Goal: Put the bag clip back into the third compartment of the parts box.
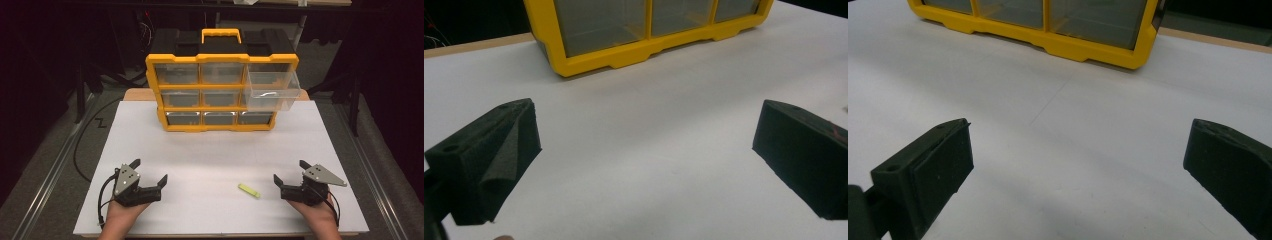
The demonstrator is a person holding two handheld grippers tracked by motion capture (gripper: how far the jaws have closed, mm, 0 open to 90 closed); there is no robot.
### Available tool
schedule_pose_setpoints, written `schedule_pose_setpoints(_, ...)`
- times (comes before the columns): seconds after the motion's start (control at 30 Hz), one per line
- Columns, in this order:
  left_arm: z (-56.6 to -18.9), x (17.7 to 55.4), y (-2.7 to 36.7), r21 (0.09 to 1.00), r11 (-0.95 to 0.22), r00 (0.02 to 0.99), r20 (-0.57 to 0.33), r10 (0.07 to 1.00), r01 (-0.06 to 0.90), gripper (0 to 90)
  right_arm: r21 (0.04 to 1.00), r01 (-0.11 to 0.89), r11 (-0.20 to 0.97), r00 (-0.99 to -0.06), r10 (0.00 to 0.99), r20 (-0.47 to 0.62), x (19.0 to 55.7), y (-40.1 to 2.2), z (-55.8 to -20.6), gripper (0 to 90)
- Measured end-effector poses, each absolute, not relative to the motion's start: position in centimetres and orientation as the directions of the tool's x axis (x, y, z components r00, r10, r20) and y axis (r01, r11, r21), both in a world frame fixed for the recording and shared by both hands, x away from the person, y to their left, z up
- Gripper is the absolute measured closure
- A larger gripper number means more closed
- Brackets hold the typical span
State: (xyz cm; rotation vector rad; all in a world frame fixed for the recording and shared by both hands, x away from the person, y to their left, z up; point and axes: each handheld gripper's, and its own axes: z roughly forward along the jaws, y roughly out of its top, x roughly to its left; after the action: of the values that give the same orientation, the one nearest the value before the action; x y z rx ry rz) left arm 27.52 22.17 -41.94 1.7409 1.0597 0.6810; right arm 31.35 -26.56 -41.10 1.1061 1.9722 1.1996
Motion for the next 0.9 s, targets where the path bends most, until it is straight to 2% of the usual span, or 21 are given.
schedule_pose_setpoints(0.9,-41.88,27.59,22.12,0.926,-0.155,0.481,-0.032,0.876,0.345,0.3,0.884,0.384,0.268,-0.505,0.862,-0.042,32.1,-27.06,-41.82,0.1)
